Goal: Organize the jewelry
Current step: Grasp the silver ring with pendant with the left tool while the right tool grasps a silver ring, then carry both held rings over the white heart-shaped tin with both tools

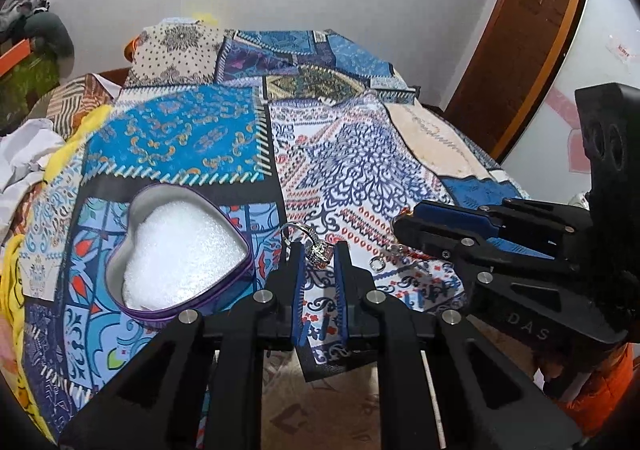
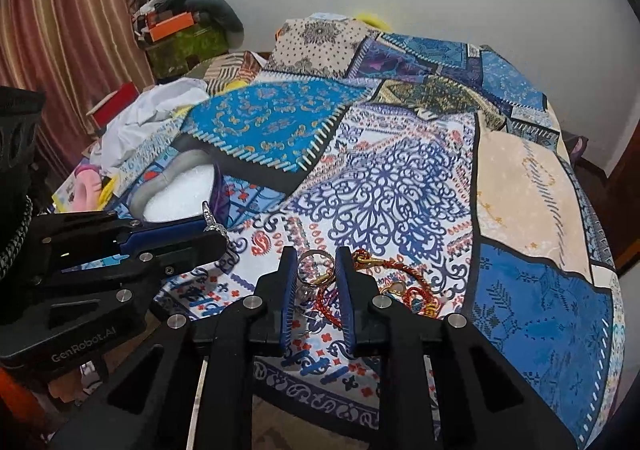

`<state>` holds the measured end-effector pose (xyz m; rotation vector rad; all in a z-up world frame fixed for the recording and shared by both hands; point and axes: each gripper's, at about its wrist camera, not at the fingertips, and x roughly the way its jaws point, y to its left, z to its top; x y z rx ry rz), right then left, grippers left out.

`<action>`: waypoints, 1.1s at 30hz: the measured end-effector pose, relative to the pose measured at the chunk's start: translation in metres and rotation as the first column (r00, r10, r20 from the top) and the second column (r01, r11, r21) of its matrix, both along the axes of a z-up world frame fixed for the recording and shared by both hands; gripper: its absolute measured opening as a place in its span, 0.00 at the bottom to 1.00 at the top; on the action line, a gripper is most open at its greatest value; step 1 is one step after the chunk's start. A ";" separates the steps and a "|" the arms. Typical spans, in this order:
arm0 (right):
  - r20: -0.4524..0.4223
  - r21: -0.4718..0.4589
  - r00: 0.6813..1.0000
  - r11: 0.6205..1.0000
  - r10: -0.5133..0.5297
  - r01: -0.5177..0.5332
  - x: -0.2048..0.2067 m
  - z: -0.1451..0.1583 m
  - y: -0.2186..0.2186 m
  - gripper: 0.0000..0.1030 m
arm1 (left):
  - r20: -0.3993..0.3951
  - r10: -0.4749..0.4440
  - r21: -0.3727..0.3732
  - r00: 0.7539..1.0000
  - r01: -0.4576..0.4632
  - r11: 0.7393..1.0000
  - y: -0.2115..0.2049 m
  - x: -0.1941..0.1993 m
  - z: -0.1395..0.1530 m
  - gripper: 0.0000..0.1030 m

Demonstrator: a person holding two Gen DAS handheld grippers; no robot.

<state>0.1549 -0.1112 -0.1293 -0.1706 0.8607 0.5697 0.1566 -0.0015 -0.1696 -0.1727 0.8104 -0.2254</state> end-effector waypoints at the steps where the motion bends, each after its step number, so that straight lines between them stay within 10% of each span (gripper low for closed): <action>1: 0.010 0.006 1.000 1.000 -0.002 0.002 -0.002 0.005 0.000 0.17 | 0.008 0.003 0.000 1.000 -0.003 1.000 0.001 -0.002 0.003 0.12; 33: 0.157 0.101 0.985 0.991 0.070 -0.087 -0.036 0.068 0.071 0.17 | 0.160 0.167 0.023 0.973 -0.173 0.985 0.089 -0.066 0.061 0.12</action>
